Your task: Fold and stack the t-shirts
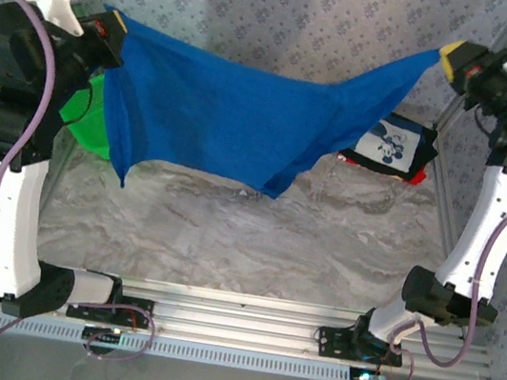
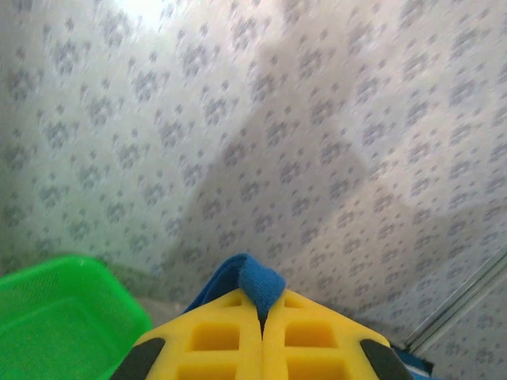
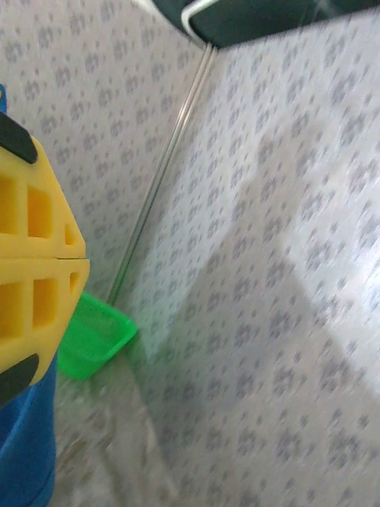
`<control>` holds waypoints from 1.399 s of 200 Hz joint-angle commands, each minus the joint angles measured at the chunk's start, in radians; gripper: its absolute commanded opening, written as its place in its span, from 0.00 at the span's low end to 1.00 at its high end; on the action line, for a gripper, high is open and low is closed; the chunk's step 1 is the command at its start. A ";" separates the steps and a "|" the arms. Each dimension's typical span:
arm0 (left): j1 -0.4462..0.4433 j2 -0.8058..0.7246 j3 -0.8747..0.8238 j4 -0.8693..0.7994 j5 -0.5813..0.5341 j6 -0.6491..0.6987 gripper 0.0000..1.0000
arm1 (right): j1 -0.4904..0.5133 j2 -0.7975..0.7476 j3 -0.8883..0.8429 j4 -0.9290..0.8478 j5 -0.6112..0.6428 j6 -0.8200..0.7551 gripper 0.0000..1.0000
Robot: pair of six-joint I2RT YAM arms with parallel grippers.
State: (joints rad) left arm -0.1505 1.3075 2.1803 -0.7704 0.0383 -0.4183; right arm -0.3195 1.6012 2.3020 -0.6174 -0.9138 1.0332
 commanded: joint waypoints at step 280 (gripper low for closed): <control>0.009 -0.312 -0.435 0.044 0.095 0.004 0.00 | -0.068 -0.026 0.030 0.264 -0.220 0.277 0.00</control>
State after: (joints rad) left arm -0.1505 0.9916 1.8492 -0.7959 0.2077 -0.4095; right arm -0.4603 1.5703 2.4306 -0.2306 -1.1713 1.5154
